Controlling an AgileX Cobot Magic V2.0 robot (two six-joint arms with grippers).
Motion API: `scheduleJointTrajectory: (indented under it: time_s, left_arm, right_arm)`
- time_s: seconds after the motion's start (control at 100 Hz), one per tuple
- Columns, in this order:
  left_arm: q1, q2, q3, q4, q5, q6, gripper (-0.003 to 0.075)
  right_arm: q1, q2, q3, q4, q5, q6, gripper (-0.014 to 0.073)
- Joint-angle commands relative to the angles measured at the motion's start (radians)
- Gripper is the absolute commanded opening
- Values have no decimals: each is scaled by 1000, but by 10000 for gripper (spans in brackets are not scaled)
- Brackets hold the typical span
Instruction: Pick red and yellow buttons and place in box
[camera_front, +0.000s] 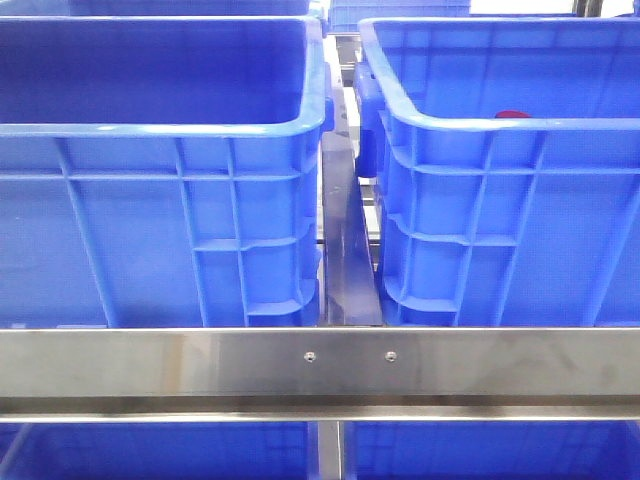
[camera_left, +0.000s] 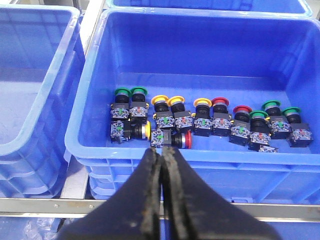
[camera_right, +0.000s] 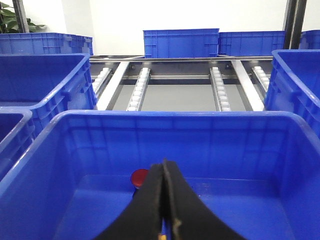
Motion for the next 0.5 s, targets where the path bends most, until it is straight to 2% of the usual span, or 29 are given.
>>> scheduleJointTrajectory:
  time_s: [0.0,0.49]
  left_arm:
    - [3,12,-22,18,-75,-5,-19]
    - [3,12,-22,18,-75,-5,-19]
  right_arm:
    - [2,-6,-27,26,14,3,-57]
    - [2,-6,-27,26,29,3,-57]
